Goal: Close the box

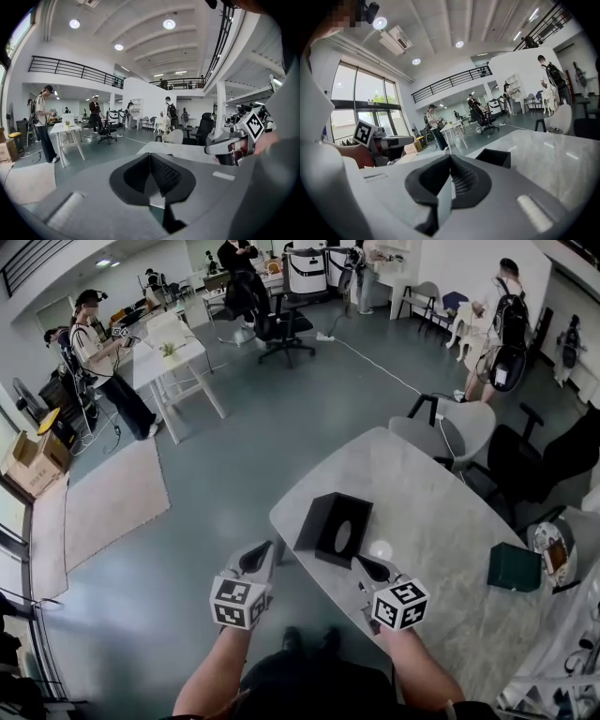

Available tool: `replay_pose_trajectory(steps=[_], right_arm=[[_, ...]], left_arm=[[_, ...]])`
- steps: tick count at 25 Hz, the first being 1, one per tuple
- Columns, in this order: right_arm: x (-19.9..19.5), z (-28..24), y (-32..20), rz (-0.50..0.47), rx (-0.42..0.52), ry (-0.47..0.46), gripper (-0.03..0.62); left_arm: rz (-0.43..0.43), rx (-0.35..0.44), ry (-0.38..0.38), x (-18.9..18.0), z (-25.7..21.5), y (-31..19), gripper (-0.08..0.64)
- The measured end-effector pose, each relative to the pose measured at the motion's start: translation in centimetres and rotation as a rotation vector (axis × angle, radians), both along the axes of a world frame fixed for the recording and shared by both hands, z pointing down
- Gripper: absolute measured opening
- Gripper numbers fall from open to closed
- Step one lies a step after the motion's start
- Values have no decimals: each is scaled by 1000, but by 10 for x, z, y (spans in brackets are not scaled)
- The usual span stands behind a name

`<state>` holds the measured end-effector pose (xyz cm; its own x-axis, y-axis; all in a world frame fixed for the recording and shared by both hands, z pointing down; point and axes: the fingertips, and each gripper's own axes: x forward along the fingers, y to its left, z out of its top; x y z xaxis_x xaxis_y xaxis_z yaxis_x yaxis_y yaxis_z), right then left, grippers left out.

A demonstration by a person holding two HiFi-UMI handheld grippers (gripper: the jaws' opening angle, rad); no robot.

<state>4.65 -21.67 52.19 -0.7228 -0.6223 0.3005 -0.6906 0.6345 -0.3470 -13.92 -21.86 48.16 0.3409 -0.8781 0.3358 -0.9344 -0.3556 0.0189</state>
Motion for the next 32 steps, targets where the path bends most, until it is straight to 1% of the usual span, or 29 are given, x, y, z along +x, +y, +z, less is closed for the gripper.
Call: replay_pose_trajectory(steps=[5,11,14,18,20,23,25,27,28,29,32], right_arm=[[-6,14,-12,37,-35,26,3],[-39,15,-28,96,-51,94,3],[-54,19,-32,129,-55,122,3],[-72,29,-33,188,-65,176,2],[-76,36,-32,217,-77,208,3],[-76,43,-35,233,-89,230,3],[-77,48,-46,239,-99,238,3],[-75,56,-60,247,-111,237,3],[-74,62,-66,251,-120,235,15],[-71,68,-71,255,-131,233,48],[-63,83,-85,278,-164,247,67]], left_arm=[[43,7,21,-4,3,-29,12],[120,-5,56,-34,12,-50,12],[155,-6,89,-47,17,-57,12],[234,-7,100,-58,23,-63,14],[267,-24,106,-62,31,-63,15],[300,-48,127,-66,47,-66,17],[315,-72,133,-68,59,-73,40],[322,-107,131,-67,75,-80,80],[323,-126,129,-64,85,-83,102],[325,-146,128,-62,94,-84,112],[344,-193,122,-51,119,-84,127]])
